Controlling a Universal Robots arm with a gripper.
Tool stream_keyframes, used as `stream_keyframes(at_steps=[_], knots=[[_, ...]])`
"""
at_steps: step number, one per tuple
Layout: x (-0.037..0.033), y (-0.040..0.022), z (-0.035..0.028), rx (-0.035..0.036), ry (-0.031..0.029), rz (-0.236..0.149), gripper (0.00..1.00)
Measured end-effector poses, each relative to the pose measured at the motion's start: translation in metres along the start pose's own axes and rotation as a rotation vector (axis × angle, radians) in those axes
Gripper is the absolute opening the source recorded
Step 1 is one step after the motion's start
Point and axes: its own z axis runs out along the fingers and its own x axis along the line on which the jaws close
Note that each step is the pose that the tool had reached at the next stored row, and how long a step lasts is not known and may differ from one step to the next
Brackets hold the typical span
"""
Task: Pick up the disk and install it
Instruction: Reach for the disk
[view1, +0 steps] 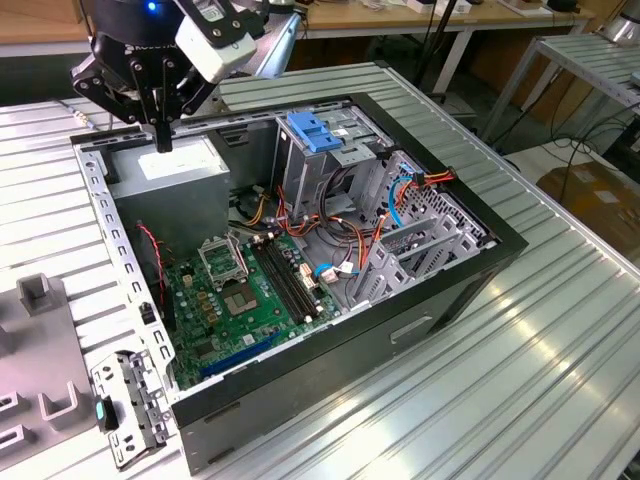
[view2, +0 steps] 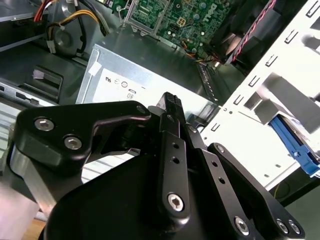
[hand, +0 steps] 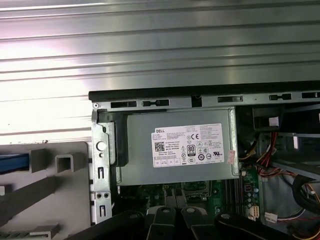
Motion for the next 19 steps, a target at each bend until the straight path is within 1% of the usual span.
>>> stream_keyframes(at_steps=[4, 6, 19], knots=[[0.0045, 0.0001, -0.0001, 0.0000, 0.0000, 0.000, 0.11], [0.0079, 0.0002, -0.0001, 0.0000, 0.0000, 0.000, 0.11], [0.0206, 0.0006, -0.0003, 0.0000, 0.0000, 0.000, 0.11]])
